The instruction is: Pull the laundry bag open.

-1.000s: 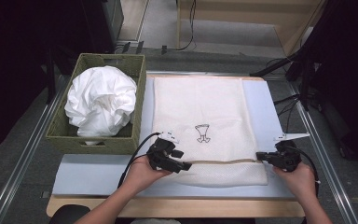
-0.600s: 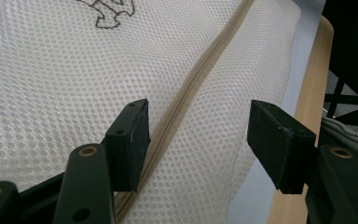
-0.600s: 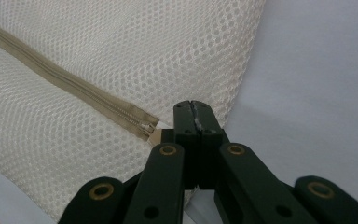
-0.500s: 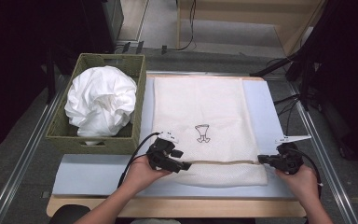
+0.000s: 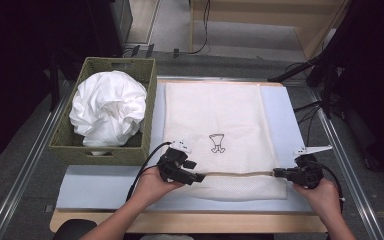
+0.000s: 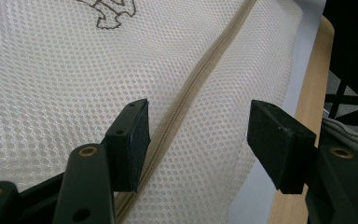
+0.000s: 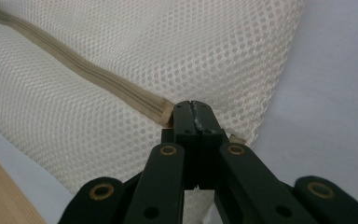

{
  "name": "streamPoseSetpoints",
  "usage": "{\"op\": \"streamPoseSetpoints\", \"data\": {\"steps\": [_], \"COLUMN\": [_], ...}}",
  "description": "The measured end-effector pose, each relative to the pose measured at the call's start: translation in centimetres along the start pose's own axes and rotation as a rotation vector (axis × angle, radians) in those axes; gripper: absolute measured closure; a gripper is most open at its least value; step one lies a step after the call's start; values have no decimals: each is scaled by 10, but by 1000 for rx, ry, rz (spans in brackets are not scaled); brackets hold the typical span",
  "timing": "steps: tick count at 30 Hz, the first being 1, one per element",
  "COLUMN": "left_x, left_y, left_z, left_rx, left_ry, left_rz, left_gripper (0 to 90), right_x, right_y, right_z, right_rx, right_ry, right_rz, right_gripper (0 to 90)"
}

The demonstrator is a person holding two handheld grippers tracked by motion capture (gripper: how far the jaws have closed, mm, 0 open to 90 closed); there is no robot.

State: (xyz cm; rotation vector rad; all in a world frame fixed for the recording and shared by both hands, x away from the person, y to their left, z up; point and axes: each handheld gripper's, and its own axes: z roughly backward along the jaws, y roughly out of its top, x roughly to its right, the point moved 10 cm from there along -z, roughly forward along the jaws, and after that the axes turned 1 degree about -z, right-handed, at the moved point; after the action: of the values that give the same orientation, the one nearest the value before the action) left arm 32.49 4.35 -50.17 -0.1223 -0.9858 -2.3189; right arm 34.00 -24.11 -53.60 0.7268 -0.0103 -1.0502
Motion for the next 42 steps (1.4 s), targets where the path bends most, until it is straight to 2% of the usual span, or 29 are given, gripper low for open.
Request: {"op": "streamPoseSetpoints", "data": {"steps": [6, 9, 10, 13, 19, 25, 32, 35, 40, 42], "left_x": [0, 0, 0, 0, -1, -2, -1, -1, -1, 0], "left_y": [0, 0, 0, 0, 0, 0, 0, 0, 0, -1], "left_z": [0, 0, 1, 1, 1, 1, 0, 0, 0, -1], "left_rx": [0, 1, -3, 1, 0, 1, 0, 1, -2, -7], "left_ry": [-2, -2, 1, -1, 4, 2, 0, -2, 0, -3], "left_rz": [0, 1, 1, 2, 1, -3, 1, 2, -4, -1], "left_gripper": [394, 394, 394, 394, 394, 393, 393, 393, 392, 393], "right_x": [-8, -8, -3, 6, 18, 19, 16, 13, 10, 8], "right_y": [4, 5, 6, 4, -6, -11, -17, -16, -13, -10], "right_z": [2, 4, 9, 17, 19, 20, 8, 5, 1, -2], "right_rx": [11, 17, 22, 36, 2, 8, -35, -28, -26, -29], "right_ry": [12, -6, -41, -75, -130, -134, -121, -123, -124, -129], "right_rz": [6, 1, -8, -42, -53, -53, -20, 9, 22, 10], "right_gripper": [900, 857, 844, 820, 697, 573, 470, 427, 441, 470]}}
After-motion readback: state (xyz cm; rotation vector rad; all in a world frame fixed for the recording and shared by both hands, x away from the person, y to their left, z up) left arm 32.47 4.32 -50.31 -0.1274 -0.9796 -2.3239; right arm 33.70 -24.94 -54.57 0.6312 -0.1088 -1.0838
